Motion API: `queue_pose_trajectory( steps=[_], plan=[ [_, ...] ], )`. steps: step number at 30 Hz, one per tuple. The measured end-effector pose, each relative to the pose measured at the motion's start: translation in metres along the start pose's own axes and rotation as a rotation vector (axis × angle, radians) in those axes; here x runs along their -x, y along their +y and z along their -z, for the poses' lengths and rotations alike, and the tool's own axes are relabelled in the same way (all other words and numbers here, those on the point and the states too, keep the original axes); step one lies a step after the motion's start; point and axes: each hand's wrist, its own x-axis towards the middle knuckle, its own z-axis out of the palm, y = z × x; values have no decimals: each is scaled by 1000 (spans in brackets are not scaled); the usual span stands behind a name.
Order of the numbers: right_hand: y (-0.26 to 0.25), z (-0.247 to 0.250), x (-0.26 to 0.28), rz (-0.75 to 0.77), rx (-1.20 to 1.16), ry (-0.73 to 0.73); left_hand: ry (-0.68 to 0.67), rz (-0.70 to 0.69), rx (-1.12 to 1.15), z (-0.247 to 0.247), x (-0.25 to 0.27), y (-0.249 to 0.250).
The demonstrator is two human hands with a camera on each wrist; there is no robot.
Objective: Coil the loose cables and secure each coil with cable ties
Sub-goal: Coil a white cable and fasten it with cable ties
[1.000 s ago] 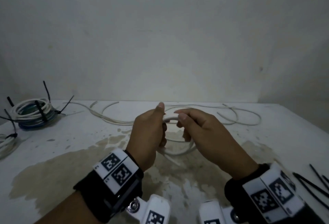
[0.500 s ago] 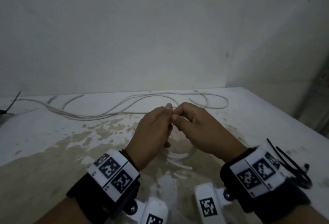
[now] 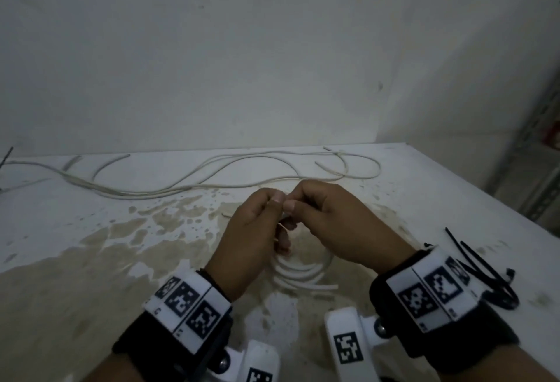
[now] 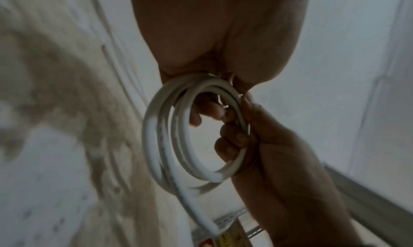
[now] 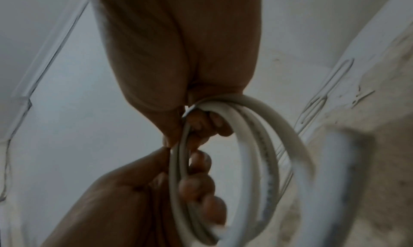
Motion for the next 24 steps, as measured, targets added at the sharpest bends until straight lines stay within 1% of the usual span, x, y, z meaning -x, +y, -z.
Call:
queue_pose_trajectory(
  steps=[2,4,8,11,13,15,17,19,21,24],
  plan=[
    [5,-1,0,-45,-9,20,-27,46,89,0,2,-1],
    [9,-2,2,-81,-34,41,-44,35,81,0,4,-5],
    [10,4,7,-156,-17,27,-24,14,69,-5,7,-13],
    [20,30,15,-223,151,94,18,32,98,-6,7,-18],
    [32,56,27,-308,319,101,50,44,127,-5,6,-21],
    [49,83,42,-477,541,59,72,58,151,-5,5,-23],
    [69,102,53,-659,803,-51,86,77,190,-6,4,-24],
    [85,113,61,-782,970,-172,93,92,222,-7,4,-25],
    [93,115,65,-855,1010,-266,96,95,239,-6,4,-25],
    [102,114,74,-844,1111,-274,100,96,260,-3,6,-27]
  ],
)
